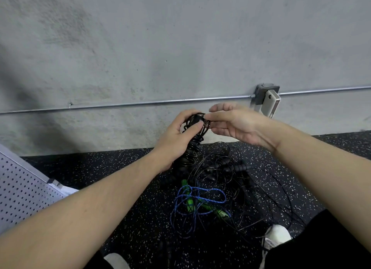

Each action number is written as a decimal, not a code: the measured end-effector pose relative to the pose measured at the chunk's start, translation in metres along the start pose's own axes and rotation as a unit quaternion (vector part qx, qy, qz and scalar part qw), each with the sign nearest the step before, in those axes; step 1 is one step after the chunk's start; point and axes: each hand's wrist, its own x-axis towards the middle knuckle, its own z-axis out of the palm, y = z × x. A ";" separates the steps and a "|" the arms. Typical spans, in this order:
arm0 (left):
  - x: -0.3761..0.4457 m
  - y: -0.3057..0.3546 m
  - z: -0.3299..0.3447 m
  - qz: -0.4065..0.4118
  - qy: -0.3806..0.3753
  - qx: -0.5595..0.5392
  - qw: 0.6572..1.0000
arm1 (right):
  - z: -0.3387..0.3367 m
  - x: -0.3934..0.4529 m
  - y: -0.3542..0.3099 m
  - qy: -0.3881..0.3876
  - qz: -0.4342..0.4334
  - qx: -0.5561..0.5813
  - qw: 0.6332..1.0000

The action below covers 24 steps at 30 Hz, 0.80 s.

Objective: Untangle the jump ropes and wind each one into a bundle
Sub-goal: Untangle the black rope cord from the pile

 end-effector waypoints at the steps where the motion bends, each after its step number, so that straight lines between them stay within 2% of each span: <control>1: 0.000 0.002 0.000 0.002 0.006 0.007 1.000 | 0.000 0.000 -0.001 -0.003 0.005 0.009 1.000; 6: 0.001 0.007 -0.001 0.041 0.018 0.082 0.996 | 0.000 0.002 -0.004 0.010 0.004 0.005 1.000; 9: 0.000 0.010 -0.001 0.066 0.016 0.075 0.995 | 0.002 0.001 -0.006 0.014 -0.016 -0.004 1.000; 14: -0.001 0.002 -0.004 0.111 0.025 0.142 0.983 | 0.008 -0.003 -0.005 0.062 -0.072 -0.089 0.992; 19: 0.003 -0.002 -0.005 0.160 0.034 0.185 0.969 | 0.019 -0.001 0.004 0.149 -0.152 -0.248 0.945; 22: 0.005 -0.001 -0.005 0.173 0.039 0.208 0.962 | 0.027 0.001 0.009 0.185 -0.192 -0.295 0.917; 24: 0.006 -0.002 -0.005 0.171 0.049 0.209 0.962 | 0.030 0.002 0.011 0.202 -0.201 -0.295 0.912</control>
